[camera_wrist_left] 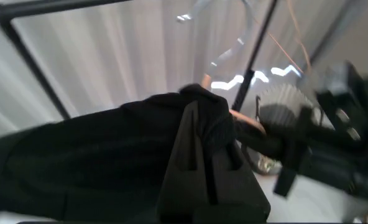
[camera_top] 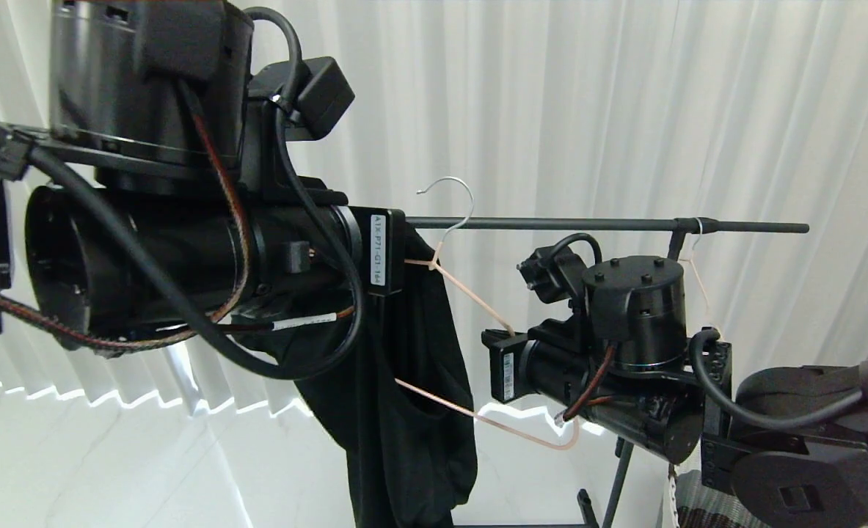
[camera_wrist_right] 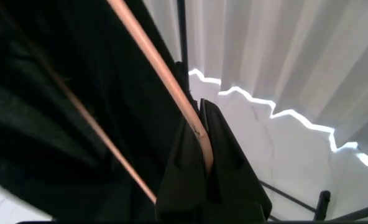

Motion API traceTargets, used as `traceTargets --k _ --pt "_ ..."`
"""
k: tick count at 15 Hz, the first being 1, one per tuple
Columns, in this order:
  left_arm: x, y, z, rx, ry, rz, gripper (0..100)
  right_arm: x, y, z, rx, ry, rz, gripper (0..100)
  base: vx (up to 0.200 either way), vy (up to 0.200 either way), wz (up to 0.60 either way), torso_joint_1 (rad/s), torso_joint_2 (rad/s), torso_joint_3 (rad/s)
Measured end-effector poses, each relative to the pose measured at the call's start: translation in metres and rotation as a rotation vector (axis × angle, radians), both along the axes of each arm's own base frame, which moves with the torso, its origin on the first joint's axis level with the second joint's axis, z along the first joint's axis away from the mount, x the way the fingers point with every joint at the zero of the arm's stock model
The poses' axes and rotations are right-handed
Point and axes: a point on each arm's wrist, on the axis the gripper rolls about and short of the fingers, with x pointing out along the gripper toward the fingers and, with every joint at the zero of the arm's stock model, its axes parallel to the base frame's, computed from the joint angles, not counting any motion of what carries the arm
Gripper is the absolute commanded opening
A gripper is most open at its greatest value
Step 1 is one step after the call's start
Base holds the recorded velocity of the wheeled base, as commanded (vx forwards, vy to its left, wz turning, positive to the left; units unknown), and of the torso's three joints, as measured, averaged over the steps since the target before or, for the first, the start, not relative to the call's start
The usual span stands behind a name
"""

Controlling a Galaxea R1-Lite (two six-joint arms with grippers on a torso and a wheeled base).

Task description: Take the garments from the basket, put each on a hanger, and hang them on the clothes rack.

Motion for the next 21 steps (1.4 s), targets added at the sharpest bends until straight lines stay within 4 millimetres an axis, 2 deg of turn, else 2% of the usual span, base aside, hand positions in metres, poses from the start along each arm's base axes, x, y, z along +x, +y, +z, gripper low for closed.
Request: traceTargets --k 1,2,7,10,15,17,19,21 --pt "-0.003 0.000 0.000 0.011 -0.007 -0.021 0 0.000 0.000 0.000 0.001 0.000 0.000 0 0.000 0.000 0.00 0.000 0.00 0.000" --pt "-0.003 -0.001 0.000 0.022 -0.021 -0.035 100 0.000 0.000 0.001 0.002 -0.001 0.000 0 0.000 0.000 0.00 0.000 0.00 0.000" --pt "0.008 0.003 0.000 0.030 -0.077 -0.016 100 -0.001 -0.002 0.006 0.010 -0.023 -0.036 0 0.000 0.000 0.00 0.000 0.00 0.000" --pt "0.003 0.010 0.007 0.044 -0.113 -0.023 100 -0.001 -0.003 0.013 0.045 -0.059 -0.061 0 0.000 0.000 0.00 0.000 0.00 0.000" --pt "-0.012 0.037 0.010 0.138 -0.188 -0.053 100 0.005 -0.011 0.021 0.080 -0.096 -0.090 0 0.000 0.000 0.00 0.000 0.00 0.000" --pt "-0.021 0.046 -0.002 0.196 -0.186 -0.120 100 0.004 -0.019 0.015 0.018 -0.129 -0.073 0 0.000 0.000 0.00 0.000 0.00 0.000" --pt "-0.035 0.061 -0.030 0.277 -0.153 -0.224 100 -0.002 -0.026 0.010 -0.013 -0.162 -0.016 0 0.000 0.000 0.00 0.000 0.00 0.000" --pt "-0.052 0.075 -0.049 0.274 -0.129 -0.356 100 -0.010 -0.037 0.002 -0.055 -0.199 0.044 0 0.000 0.000 0.00 0.000 0.00 0.000"
